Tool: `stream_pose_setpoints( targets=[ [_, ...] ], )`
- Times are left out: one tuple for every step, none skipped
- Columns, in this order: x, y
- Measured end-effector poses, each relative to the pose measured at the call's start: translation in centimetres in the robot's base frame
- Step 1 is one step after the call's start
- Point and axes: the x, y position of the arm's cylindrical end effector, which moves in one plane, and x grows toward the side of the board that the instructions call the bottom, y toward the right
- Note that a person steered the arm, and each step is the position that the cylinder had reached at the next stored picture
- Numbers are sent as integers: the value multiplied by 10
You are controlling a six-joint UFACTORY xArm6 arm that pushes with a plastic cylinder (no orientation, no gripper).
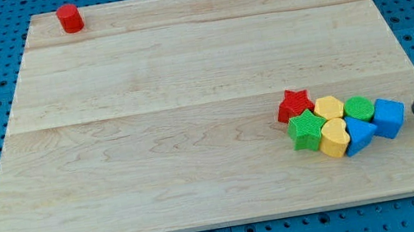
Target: Push the red circle into the red star
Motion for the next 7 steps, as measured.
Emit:
stream_pose_setpoints(
  targets=[
    [-1, -20],
    [-7, -31],
    [-71, -22],
    [-162, -89],
    [-240, -174],
    [-305, -269],
    [-246, -296]
  ],
)
